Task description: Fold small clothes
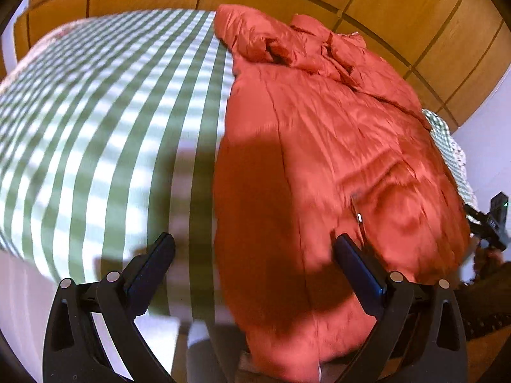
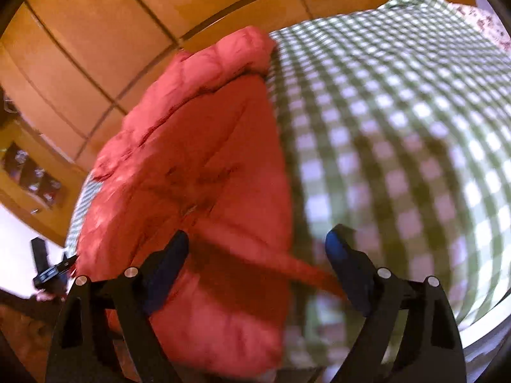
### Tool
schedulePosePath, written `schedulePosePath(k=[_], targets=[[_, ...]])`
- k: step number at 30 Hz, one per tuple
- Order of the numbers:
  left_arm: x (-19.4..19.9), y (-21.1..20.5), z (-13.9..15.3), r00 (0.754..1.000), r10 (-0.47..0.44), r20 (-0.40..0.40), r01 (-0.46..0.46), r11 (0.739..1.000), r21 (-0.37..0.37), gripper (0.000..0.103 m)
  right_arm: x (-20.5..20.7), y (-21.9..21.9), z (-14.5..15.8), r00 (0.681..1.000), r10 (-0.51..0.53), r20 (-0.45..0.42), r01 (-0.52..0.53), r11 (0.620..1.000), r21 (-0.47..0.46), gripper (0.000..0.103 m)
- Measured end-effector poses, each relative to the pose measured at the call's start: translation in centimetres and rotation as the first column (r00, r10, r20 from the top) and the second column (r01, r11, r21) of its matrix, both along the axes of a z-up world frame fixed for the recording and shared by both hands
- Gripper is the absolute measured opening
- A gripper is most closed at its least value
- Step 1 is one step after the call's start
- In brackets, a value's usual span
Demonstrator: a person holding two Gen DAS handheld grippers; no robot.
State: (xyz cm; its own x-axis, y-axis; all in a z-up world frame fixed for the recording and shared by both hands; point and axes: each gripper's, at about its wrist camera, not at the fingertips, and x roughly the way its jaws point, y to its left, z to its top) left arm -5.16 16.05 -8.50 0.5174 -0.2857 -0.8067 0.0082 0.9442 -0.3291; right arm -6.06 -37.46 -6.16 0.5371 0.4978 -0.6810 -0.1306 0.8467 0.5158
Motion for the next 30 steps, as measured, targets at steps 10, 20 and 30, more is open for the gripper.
schedulePosePath(k=[10,20,30], targets=[[-1.8,-1.3,-2.8,0.979,-0.079,-0.189,0.034,0.972,-0.231,0.091,-1.0,0.9,-1.7,1.000,-0.007,0.010,0.005,0.978,0.211,0.052],[-2.9,-1.3,1.4,0.997,-0.073,-0.014,0.057,0.880,-0.471,0.018,-1.0,-0.4,1.5,0.995,-0.053,0.088,0.008,0.892,0.453,0.018],[-5.4,0.5,10.5,0.938,0.038,0.345,0.202,0.747,-0.633,0.015,-2.5,-1.3,6.2,0.971,-0.098,0.219,-0.081,0.724,0.685,0.013]])
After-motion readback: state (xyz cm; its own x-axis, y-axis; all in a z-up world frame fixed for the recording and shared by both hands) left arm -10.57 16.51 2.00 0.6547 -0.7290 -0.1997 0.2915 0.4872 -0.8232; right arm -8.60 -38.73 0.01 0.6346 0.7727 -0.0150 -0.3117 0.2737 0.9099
